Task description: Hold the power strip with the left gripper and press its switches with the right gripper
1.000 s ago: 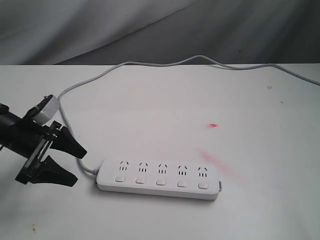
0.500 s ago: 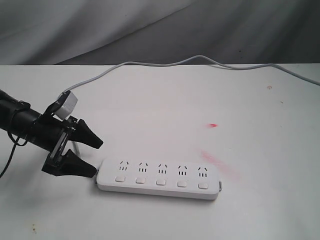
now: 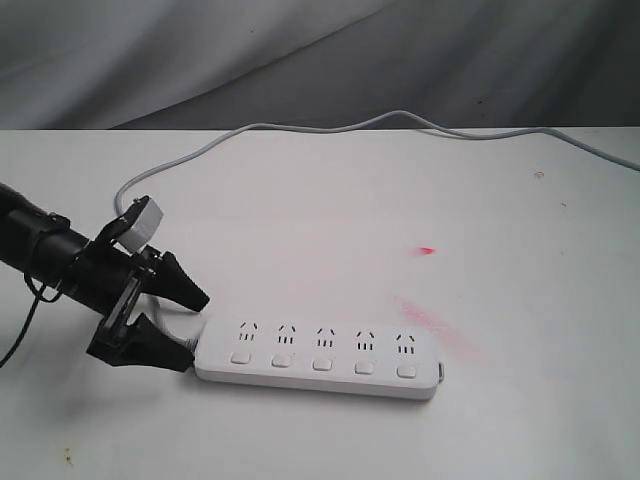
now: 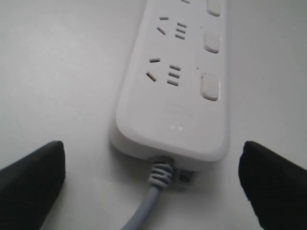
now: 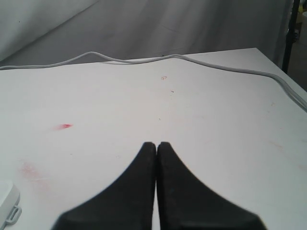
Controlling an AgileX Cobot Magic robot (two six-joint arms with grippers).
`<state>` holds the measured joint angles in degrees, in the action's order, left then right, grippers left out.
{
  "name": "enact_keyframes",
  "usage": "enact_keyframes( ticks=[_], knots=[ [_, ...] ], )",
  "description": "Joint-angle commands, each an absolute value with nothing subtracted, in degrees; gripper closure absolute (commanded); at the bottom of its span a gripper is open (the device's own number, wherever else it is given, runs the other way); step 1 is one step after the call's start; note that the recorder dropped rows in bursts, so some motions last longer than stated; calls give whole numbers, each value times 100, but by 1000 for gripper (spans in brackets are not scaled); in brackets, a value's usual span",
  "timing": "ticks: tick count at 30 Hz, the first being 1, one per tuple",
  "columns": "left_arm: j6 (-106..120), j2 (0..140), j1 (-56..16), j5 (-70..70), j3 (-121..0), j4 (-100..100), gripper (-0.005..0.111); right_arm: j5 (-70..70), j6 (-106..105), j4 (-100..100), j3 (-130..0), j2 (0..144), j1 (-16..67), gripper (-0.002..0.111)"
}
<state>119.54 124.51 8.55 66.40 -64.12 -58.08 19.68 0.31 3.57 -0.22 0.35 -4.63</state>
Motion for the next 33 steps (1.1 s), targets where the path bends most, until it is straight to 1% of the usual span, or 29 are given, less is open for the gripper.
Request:
enact_keyframes(
  ticks=[1, 5, 11, 21, 33],
  knots=[
    [11997, 12457, 557, 6766, -6427, -5577, 15, 1957, 32, 300, 0, 0, -468, 108],
    [11997, 12492, 337, 6649, -6427, -5349, 15, 1957, 32, 300, 0, 0, -468, 108],
    [11997, 12561, 310, 6549, -6427, -5330, 15, 1957, 32, 300, 0, 0, -468, 108],
    [11973, 12774, 44, 5830, -6399, -5162, 15, 1957, 32, 300, 0, 0, -468, 108],
    [11668, 12946, 40, 5122, -6399, -4841, 16, 1957, 32, 300, 0, 0, -468, 108]
  ],
)
